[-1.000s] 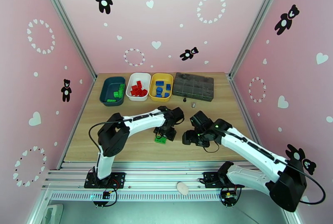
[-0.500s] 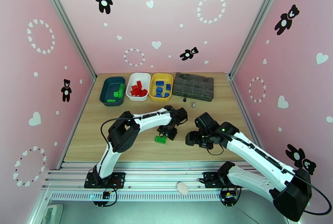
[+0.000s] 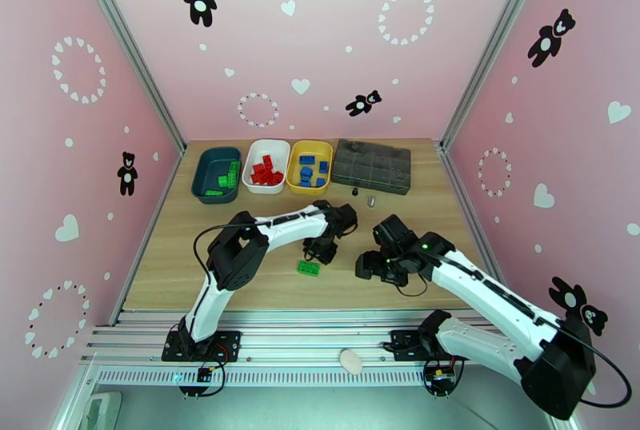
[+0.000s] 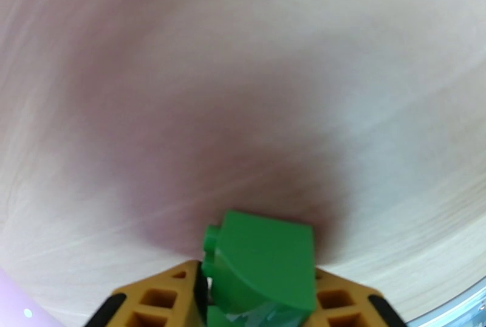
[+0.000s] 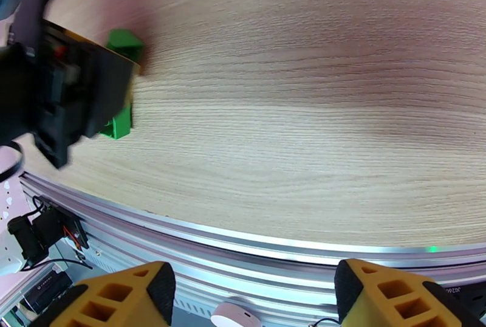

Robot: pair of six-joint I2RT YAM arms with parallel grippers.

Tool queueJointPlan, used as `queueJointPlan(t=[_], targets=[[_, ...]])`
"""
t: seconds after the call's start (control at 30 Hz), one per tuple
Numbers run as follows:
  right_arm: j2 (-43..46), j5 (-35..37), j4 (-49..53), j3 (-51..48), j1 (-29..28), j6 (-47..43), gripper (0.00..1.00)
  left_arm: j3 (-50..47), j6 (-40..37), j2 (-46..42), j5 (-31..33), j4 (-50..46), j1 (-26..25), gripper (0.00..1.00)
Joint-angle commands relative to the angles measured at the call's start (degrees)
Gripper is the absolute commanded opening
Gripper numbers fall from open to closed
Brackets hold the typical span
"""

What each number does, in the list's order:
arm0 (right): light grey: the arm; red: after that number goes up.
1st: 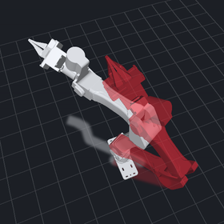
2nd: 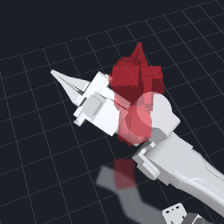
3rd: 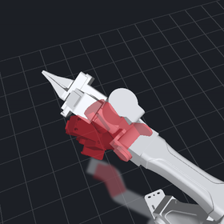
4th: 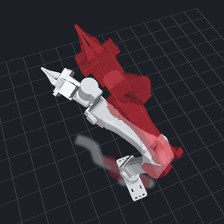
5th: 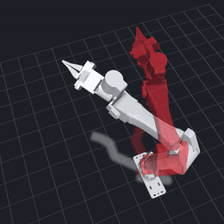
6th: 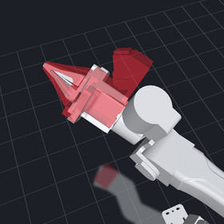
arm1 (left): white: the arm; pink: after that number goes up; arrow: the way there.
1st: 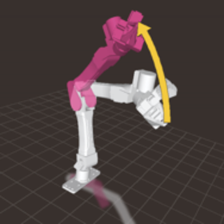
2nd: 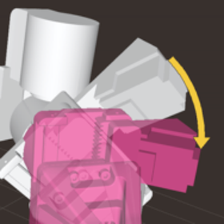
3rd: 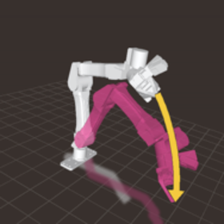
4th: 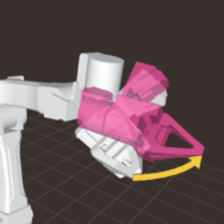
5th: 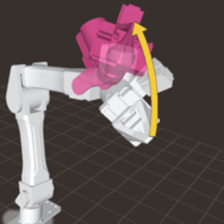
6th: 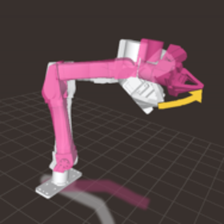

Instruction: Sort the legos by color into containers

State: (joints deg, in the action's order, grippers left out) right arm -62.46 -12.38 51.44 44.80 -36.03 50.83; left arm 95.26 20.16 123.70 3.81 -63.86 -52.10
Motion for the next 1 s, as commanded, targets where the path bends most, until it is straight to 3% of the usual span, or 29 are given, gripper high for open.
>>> queueJointPlan(t=[0.0,0.27,0.6,0.83,0.97], targets=[[-4.09,-0.52,-1.62,3.77,0.14,-0.69,0.73,2.75,0.32,-4.32,-1.22,0.55,3.02,0.37],[-14.72,-1.56,-2.83,12.85,0.16,-3.08,0.72,3.84,1.26,-11.81,-2.13,1.31,11.27,0.35],[-30.61,-4.83,-2.39,28.96,-1.05,-6.49,0.70,3.09,3.64,-20.28,-5.62,1.34,34.33,0.35],[-40.71,-6.24,0.58,40.29,-3.91,-9.28,0.69,9.08,5.02,-15.20,-5.83,-1.02,48.43,0.35],[-44.29,-6.31,2.80,44.67,-5.54,-10.97,0.69,17.28,4.46,-8.34,-4.38,-4.14,52.42,0.35]])
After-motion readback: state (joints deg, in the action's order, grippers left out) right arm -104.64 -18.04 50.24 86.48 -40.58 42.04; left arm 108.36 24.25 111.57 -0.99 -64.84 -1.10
